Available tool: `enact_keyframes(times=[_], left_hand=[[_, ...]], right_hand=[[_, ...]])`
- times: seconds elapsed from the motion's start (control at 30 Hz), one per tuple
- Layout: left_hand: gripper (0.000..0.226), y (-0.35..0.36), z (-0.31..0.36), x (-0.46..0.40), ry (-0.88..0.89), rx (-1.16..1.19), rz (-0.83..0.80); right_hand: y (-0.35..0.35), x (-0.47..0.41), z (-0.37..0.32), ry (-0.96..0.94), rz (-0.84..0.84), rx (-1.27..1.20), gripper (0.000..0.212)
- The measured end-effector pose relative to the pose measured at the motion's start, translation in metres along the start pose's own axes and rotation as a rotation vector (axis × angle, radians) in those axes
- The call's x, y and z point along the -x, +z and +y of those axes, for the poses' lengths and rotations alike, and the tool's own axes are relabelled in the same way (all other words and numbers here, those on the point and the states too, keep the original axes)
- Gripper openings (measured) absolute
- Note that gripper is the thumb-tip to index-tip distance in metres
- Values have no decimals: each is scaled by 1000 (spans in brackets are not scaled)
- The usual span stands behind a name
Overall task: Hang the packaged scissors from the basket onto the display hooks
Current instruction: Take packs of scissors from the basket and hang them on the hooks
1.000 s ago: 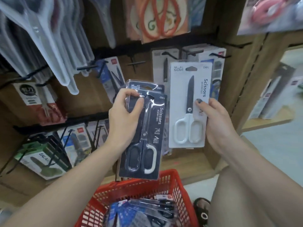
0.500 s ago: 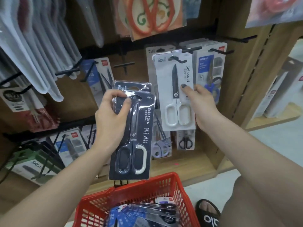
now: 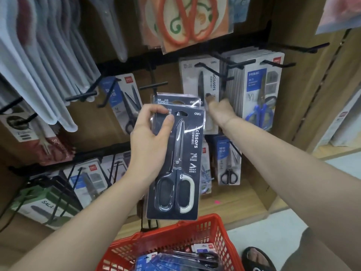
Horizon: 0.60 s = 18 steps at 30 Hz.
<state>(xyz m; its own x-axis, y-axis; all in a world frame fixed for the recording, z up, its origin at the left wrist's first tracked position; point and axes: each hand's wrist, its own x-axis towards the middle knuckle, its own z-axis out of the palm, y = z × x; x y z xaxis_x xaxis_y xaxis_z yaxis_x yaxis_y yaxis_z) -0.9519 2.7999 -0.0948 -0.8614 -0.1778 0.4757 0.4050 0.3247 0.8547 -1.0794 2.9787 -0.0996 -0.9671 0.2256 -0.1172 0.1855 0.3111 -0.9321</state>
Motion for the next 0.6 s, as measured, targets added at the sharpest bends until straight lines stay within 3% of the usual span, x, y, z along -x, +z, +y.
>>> enact_keyframes(times=[0.17,0.27,0.33,0.47,0.6], left_hand=[[10,12,-1,-8,-22,73,-3],[12,19,-3,-9,-28,44,10],[11,23,-3,-10,-19,16,22],[10,30,-3,-8,-33,28,46],[16,38,-2,-4,-94,73,16]], right_hand=[[-1,34,18,-120,49,48,61],[-6,64,35,-42,-62,-385,35],[-11,82,39,32,-229,-579,37],[-21,101,49,-151,-270,-398,56],[-28,104,59,-159,-269,-519,24]])
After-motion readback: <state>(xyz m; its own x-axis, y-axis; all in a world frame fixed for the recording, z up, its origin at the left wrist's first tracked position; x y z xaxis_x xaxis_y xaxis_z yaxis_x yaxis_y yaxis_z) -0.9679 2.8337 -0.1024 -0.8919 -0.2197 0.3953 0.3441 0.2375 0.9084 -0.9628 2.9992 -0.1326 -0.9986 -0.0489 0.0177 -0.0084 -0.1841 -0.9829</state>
